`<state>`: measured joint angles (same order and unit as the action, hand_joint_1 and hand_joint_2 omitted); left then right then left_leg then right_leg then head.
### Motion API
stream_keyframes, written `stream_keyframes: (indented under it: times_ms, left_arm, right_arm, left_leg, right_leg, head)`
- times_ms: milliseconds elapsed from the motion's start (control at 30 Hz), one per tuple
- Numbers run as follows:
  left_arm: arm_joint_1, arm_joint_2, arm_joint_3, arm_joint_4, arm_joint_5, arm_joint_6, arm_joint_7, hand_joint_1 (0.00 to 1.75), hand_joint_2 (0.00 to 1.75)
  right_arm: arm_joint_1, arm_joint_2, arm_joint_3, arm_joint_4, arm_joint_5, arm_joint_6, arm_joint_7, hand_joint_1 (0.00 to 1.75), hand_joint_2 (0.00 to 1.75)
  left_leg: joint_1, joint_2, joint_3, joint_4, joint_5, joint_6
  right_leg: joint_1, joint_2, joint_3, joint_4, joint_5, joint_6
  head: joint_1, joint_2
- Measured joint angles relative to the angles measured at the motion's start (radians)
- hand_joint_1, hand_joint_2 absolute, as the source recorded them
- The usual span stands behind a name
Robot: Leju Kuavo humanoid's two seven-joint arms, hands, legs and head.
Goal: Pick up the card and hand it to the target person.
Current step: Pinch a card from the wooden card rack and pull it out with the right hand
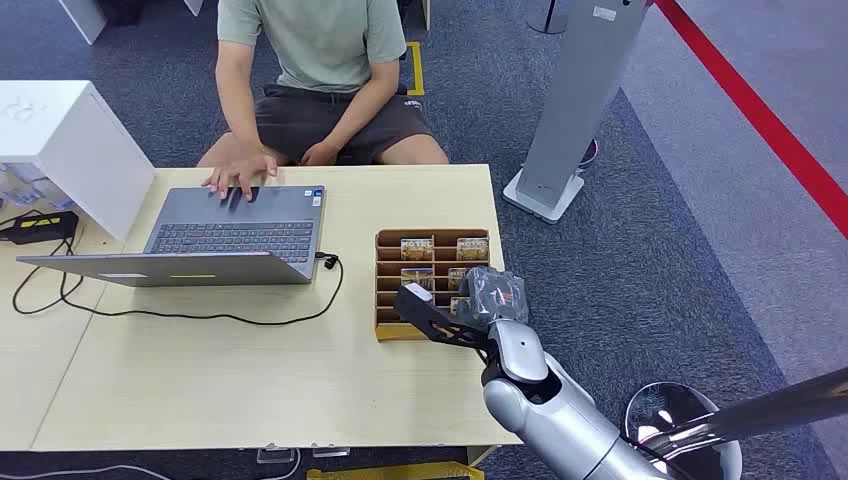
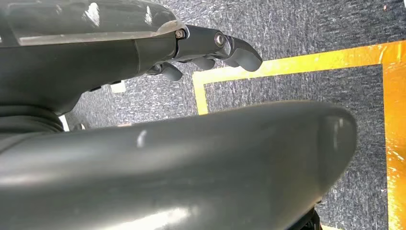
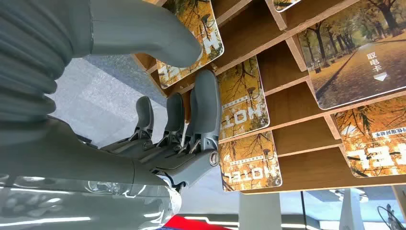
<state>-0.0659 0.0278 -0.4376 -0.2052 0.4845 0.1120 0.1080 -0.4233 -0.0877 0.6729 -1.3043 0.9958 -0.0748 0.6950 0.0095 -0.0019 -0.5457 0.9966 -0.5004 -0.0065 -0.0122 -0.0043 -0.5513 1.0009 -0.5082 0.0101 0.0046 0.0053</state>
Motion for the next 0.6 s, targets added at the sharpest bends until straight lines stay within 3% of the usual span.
stream_keyframes:
  times_ms: [133, 233, 600]
  left_arm:
    - [0.000, 0.001, 0.000, 0.000, 0.000, -0.001, 0.000, 0.00, 0.00]
    - [0.000, 0.002, 0.000, 0.000, 0.000, -0.001, 0.000, 0.00, 0.00]
    - [0.000, 0.004, 0.000, 0.000, 0.004, -0.001, -0.001, 0.00, 0.00]
  right_arm:
    - [0.000, 0.000, 0.000, 0.000, 0.000, 0.000, 0.000, 0.38, 1.75]
    - [0.000, 0.000, -0.001, 0.000, 0.000, 0.000, 0.000, 0.10, 1.75]
    - [0.000, 0.000, -0.001, 0.000, -0.008, -0.004, 0.000, 0.00, 1.75]
  left_leg:
    - [0.000, 0.000, 0.000, 0.000, 0.000, 0.000]
    - [0.000, 0.000, 0.000, 0.000, 0.000, 0.000]
    - [0.000, 0.000, 0.000, 0.000, 0.000, 0.000]
  right_leg:
    - [0.000, 0.000, 0.000, 0.000, 0.000, 0.000]
    - [0.000, 0.000, 0.000, 0.000, 0.000, 0.000]
    - [0.000, 0.000, 0.000, 0.000, 0.000, 0.000]
  head:
    - [0.000, 0.000]
    - [0.000, 0.000]
    - [0.000, 0.000]
